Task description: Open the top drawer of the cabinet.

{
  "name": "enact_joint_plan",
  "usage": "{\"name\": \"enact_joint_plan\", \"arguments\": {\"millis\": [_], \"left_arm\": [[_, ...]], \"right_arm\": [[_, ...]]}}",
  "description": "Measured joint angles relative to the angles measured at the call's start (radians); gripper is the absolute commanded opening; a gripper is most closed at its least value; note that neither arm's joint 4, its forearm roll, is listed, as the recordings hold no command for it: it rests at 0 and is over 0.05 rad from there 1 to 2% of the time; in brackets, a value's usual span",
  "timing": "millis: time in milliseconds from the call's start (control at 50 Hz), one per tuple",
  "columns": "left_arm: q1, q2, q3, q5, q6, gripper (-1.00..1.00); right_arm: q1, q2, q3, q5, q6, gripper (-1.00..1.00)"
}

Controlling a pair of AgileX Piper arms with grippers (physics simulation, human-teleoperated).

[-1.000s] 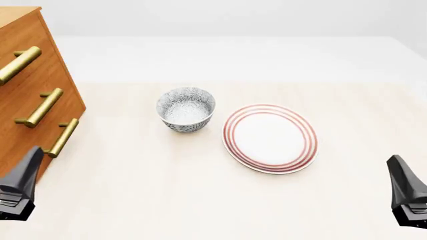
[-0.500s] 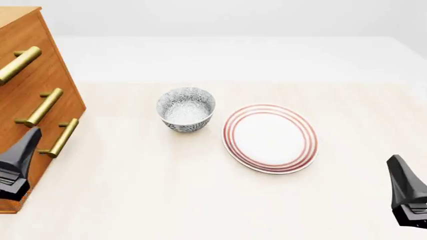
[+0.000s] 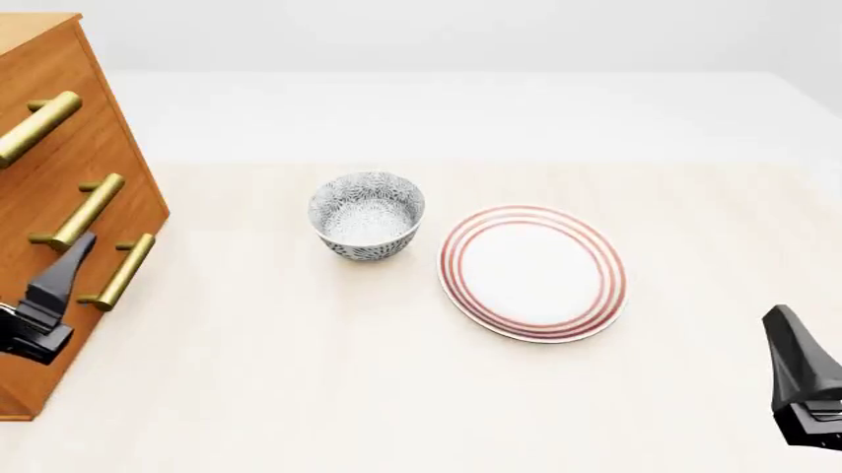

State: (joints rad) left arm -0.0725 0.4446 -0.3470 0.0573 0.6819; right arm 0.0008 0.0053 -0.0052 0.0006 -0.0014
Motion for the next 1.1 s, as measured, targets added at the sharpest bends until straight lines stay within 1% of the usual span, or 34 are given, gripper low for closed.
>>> {"name": "enact_joint_plan", "arguments": {"millis": [300,420,580,840,1100], "left_arm": [[0.038,0.041,0.010,-0.042,0.217,1.00],[0.054,0.065,0.020,-0.082,0.304,1.00],[0.063,0.104,0.020,-0.139,0.402,1.00],[0.075,0.174,0.025,-0.251,0.522,1.00],[0.109,0.240,0.033,-0.343,0.615,1.00]], "right_arm": [[0.000,0.000,0.000,0.000,0.000,1.00],[0.000,0.000,0.000,0.000,0.000,1.00],[0.000,0.000,0.000,0.000,0.000,1.00],[0.000,0.000,0.000,0.000,0.000,1.00],[0.000,0.000,0.000,0.000,0.000,1.00]]}}
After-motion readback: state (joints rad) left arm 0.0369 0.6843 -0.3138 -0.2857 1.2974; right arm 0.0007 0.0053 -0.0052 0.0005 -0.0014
